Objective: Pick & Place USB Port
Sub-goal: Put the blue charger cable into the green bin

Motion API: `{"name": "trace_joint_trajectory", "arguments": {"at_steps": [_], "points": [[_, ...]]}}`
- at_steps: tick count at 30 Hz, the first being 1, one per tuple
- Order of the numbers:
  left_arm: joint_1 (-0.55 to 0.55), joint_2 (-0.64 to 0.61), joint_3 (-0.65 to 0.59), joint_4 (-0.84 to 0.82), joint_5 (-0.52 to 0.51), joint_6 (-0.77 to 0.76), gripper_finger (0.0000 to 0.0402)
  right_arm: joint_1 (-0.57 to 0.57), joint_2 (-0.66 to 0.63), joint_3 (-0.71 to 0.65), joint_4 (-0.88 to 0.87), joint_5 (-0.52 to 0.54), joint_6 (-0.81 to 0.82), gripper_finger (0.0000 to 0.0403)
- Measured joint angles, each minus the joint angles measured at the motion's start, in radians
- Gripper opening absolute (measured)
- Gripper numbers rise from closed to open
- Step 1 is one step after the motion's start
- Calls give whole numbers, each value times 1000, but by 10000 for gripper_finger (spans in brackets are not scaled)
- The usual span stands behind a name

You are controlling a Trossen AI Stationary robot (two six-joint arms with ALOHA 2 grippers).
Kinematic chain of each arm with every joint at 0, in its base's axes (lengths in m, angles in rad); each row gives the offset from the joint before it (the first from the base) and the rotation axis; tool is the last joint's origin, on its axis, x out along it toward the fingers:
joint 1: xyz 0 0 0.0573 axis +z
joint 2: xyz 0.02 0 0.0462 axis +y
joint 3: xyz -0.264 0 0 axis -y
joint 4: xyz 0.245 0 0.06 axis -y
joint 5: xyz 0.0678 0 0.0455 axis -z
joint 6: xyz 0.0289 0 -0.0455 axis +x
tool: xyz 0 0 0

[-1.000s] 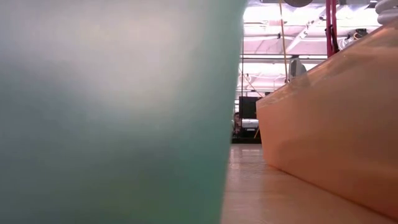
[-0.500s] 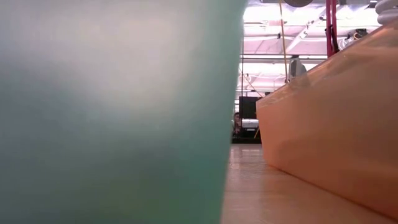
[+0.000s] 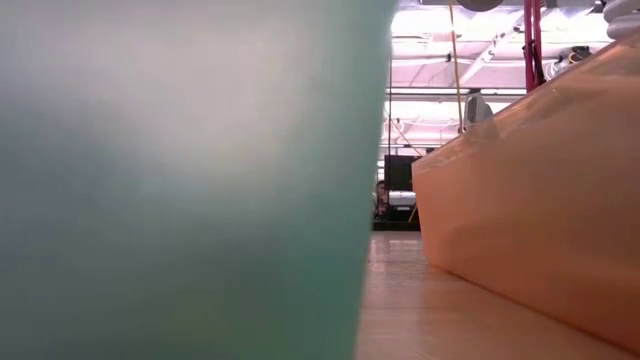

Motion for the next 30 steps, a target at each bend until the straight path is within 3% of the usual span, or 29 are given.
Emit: {"name": "trace_joint_trajectory", "arguments": {"at_steps": [2, 10, 13, 16, 19, 25, 30], "points": [[-1, 1, 0, -26, -10, -10, 24, 2, -3, 0, -34, 2, -11, 65], [1, -2, 13, -144, -51, -58, 24, 28, -81, 0, -211, -2, 1, 128], [7, 3, 94, -336, -24, -105, 24, 41, -114, 0, -310, 19, 29, 134], [20, 52, 196, -579, 48, -171, 24, 54, -167, 0, -437, 122, 86, 133], [21, 128, 290, -766, 113, -231, 24, 57, -209, 1, -559, 245, 182, 128], [4, 373, 462, -903, 265, -335, 24, 48, -261, -12, -817, 429, 367, 116], [-70, 613, 639, -1039, 258, -388, 24, 33, -329, -152, -898, 579, 450, 107]]}}
